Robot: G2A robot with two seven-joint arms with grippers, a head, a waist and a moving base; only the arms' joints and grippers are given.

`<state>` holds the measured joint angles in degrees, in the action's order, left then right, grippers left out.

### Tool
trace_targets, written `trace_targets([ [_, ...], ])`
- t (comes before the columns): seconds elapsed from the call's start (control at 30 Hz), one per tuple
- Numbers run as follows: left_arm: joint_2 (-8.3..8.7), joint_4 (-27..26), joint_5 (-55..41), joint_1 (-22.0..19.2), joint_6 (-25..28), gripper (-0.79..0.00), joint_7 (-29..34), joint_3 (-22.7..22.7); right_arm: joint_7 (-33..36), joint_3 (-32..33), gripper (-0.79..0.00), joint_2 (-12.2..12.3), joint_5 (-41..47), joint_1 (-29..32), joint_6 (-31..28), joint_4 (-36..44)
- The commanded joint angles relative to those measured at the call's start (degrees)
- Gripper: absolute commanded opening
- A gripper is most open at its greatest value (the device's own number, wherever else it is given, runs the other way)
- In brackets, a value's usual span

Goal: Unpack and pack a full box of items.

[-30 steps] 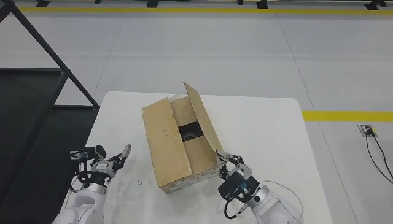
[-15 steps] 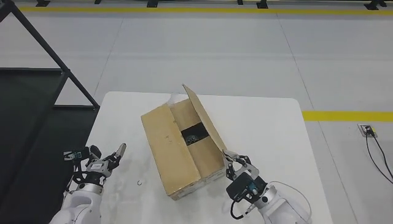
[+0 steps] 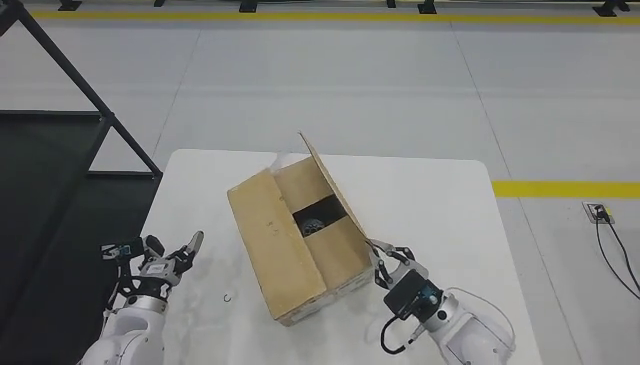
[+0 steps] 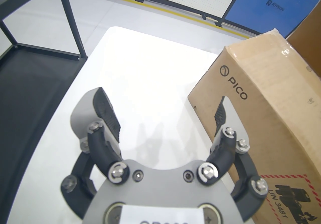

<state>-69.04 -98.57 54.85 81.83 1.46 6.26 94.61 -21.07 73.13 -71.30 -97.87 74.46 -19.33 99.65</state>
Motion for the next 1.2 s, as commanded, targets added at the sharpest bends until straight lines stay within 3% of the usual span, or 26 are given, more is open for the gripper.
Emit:
trace_targets([
  [0.0,0.01,0.2,0.0,-0.2,0.1,0.0,0.1,0.1,0.1,0.5,-0.785,0.1,0.7,-0.4,-1.1,-0.6],
  [0.77,0.0,1.0,1.6,-1.6,-1.5,0.0,2.3,0.5,2.4,5.2,-0.785,1.6,1.0,-6.3,-9.5,-4.0],
  [0.87,0.02,1.1,2.1,-1.8,-1.6,0.0,2.9,0.4,2.6,5.8,-0.425,1.8,1.2,-6.0,-10.0,-3.9],
  [0.93,0.14,0.8,3.0,-1.7,-0.3,0.0,3.4,0.5,2.7,6.0,0.0,2.0,1.4,-5.7,-10.2,-3.7],
  [1.17,0.32,0.3,4.0,-1.7,0.7,0.0,4.2,1.2,2.2,7.0,0.0,2.5,1.9,-3.3,-11.3,-1.8],
])
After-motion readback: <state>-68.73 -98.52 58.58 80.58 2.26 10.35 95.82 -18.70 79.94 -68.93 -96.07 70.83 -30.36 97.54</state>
